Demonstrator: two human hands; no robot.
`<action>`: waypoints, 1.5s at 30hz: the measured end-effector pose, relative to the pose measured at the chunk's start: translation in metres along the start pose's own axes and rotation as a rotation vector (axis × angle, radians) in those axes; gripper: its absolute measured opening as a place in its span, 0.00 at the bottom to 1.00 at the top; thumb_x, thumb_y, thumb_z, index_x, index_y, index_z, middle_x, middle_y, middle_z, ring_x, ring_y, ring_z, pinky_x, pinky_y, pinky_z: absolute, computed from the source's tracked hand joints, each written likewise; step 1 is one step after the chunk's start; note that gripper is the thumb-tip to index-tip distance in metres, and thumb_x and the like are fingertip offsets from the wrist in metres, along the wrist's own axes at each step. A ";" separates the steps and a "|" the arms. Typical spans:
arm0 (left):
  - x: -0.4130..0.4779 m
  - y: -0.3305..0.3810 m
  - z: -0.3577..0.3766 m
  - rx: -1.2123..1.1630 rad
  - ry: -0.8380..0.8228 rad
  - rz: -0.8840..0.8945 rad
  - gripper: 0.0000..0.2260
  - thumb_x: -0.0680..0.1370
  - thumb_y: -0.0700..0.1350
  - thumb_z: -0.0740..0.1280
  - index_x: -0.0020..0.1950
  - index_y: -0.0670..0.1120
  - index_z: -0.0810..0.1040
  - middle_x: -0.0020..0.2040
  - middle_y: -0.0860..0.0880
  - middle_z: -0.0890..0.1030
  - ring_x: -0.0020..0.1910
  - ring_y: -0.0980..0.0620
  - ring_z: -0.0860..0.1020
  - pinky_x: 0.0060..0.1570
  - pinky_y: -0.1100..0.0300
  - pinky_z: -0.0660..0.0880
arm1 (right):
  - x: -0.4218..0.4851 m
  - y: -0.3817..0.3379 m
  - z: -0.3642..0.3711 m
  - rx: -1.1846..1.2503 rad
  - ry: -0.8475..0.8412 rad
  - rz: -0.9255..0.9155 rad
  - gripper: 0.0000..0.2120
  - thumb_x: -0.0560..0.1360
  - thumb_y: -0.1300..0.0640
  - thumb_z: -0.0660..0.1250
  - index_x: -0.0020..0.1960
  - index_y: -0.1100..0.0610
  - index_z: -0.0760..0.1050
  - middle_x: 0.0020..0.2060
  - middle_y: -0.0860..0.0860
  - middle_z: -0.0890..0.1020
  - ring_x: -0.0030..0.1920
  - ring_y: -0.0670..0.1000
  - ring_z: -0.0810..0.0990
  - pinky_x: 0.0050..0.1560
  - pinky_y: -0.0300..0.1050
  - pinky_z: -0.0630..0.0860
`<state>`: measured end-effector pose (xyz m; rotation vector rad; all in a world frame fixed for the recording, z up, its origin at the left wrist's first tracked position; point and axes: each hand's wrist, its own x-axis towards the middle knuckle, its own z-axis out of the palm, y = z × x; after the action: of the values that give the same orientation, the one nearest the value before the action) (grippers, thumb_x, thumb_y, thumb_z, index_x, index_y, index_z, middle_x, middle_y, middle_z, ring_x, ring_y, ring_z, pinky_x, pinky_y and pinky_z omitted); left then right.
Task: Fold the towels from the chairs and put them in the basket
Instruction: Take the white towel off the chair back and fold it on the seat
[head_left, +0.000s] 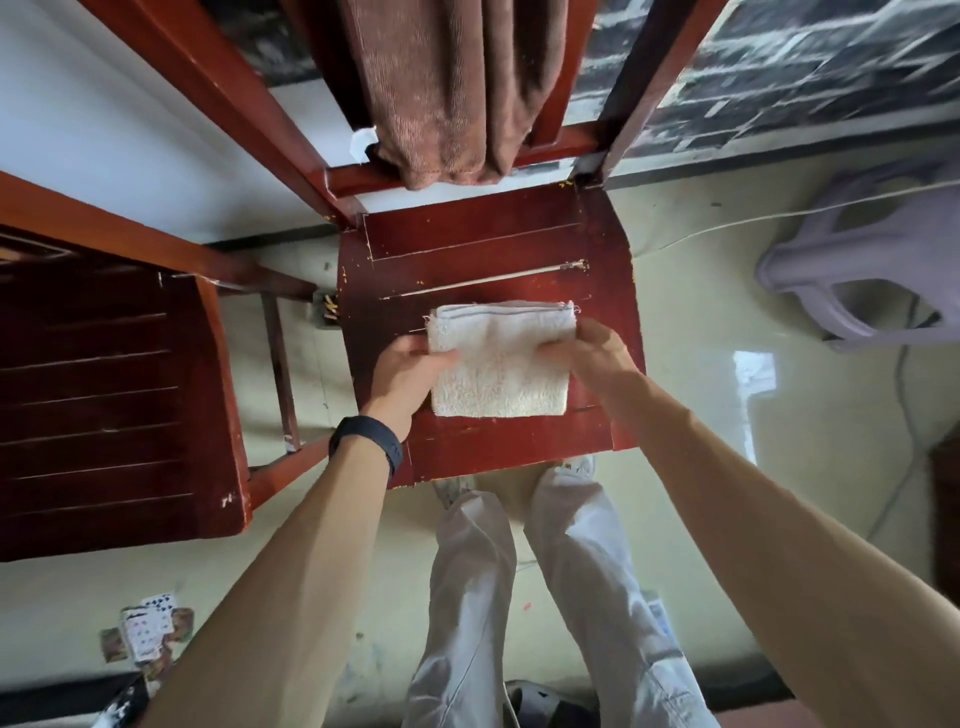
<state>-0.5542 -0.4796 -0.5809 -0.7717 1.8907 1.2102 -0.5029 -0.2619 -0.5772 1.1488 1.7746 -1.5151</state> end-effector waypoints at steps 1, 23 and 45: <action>-0.010 0.005 -0.004 -0.051 -0.027 0.020 0.18 0.71 0.45 0.77 0.60 0.46 0.80 0.54 0.50 0.83 0.55 0.50 0.80 0.53 0.59 0.74 | -0.012 -0.005 -0.007 0.036 -0.016 -0.036 0.15 0.70 0.59 0.76 0.56 0.56 0.81 0.50 0.53 0.85 0.53 0.54 0.84 0.54 0.50 0.82; -0.407 0.288 0.052 0.078 -0.563 0.638 0.17 0.70 0.52 0.75 0.59 0.54 0.83 0.57 0.54 0.84 0.60 0.51 0.80 0.70 0.45 0.68 | -0.411 -0.138 -0.264 0.356 0.504 -0.663 0.05 0.78 0.47 0.69 0.54 0.43 0.76 0.49 0.52 0.84 0.48 0.52 0.85 0.49 0.61 0.83; -0.667 0.246 0.420 0.702 -1.266 0.801 0.12 0.77 0.43 0.72 0.59 0.43 0.78 0.47 0.47 0.82 0.39 0.53 0.81 0.36 0.59 0.78 | -0.617 0.127 -0.477 0.921 1.227 -0.553 0.09 0.77 0.54 0.72 0.56 0.48 0.79 0.43 0.52 0.87 0.45 0.50 0.86 0.42 0.50 0.83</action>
<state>-0.2794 0.0600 -0.0204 1.0269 1.2636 0.9122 -0.0275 0.0397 -0.0221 2.6159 2.2538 -2.3330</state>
